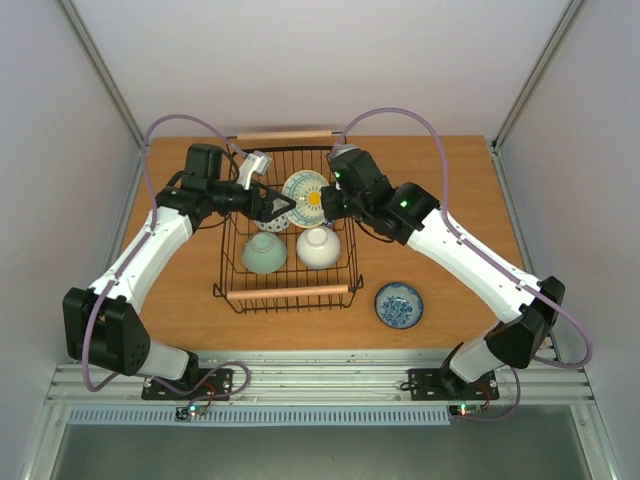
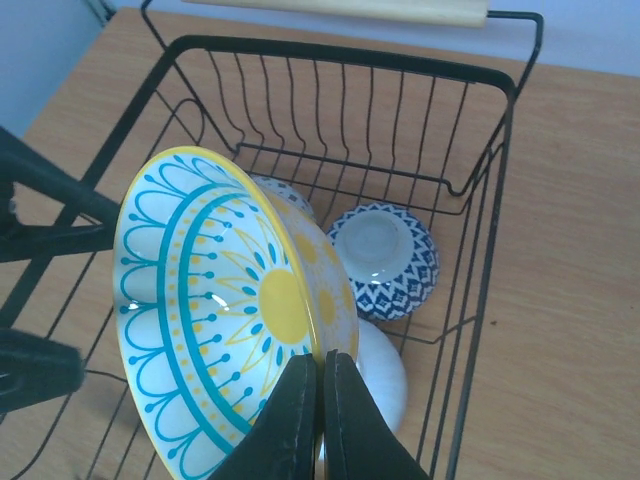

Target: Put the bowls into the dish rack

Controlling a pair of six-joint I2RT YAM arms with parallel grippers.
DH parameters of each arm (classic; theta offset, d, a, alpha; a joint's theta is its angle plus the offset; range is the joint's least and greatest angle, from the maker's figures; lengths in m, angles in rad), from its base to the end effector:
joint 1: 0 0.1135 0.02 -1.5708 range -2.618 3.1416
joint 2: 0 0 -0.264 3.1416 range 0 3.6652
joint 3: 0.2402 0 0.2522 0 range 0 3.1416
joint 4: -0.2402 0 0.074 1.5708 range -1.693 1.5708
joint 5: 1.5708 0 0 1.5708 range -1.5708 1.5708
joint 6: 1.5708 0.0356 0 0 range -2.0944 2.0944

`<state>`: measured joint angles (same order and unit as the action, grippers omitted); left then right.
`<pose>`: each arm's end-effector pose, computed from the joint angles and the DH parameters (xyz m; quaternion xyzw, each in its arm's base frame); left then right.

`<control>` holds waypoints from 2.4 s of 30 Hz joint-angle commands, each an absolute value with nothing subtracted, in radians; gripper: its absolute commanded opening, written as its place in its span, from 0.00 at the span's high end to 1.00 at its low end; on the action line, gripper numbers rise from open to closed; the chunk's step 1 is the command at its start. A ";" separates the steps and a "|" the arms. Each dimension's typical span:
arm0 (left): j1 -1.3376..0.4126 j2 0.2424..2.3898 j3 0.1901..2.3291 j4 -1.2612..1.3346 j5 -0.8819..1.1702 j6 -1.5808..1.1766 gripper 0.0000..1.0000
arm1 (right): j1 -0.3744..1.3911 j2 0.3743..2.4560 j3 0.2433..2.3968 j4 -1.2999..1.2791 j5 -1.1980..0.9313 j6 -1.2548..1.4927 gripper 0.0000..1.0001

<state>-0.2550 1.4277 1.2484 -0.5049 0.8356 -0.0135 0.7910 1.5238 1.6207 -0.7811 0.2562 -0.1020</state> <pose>0.2932 -0.1037 0.3283 0.2722 0.7987 -0.4157 0.3394 0.2382 0.2280 0.3921 -0.3374 0.8318 0.0350 0.4394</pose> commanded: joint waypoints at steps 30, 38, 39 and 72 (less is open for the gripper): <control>-0.260 1.419 1.237 -0.469 0.848 0.079 0.99 | 0.856 1.411 1.554 -0.620 0.181 -0.155 0.37; -0.256 1.422 1.242 -0.480 0.957 0.098 1.00 | 0.823 1.316 1.407 -0.513 -0.054 -0.126 0.14; -0.254 1.424 1.242 -0.481 0.976 0.098 0.99 | 0.810 1.305 1.381 -0.490 -0.091 -0.113 0.13; -0.176 1.468 1.210 -0.307 1.443 -0.115 1.00 | 0.723 1.301 1.180 -0.233 -0.388 0.034 0.56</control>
